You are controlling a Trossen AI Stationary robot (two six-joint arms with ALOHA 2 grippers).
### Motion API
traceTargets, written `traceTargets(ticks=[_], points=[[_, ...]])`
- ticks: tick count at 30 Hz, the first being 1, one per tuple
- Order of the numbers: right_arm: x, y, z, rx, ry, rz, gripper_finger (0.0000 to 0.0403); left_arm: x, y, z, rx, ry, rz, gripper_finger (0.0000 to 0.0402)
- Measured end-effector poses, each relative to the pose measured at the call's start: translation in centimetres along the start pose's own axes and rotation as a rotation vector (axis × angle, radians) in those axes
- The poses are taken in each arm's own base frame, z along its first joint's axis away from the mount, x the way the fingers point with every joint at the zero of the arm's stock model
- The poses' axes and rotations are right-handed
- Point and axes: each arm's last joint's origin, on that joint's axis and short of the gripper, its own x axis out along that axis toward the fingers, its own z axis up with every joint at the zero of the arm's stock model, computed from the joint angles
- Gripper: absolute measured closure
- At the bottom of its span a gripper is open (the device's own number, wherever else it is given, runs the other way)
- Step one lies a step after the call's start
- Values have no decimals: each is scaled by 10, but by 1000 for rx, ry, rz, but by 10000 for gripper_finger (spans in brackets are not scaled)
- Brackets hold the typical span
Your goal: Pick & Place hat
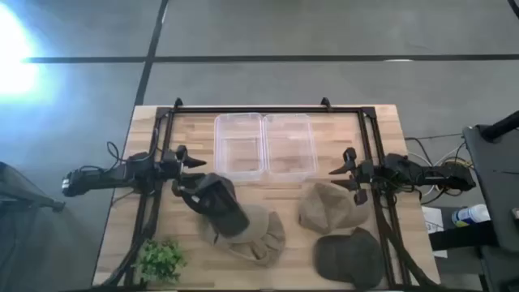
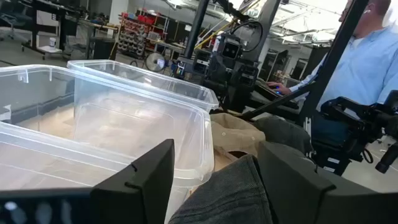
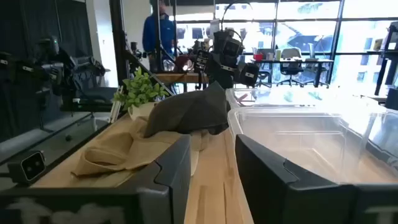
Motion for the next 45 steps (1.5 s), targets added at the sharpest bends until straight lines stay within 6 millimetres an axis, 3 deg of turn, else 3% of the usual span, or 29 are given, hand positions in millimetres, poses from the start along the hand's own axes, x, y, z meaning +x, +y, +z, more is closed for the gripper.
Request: traceTargets(ticks=[45], points=[[0, 0, 0, 1, 0, 0, 282, 0, 0, 0, 0, 0, 0, 177]])
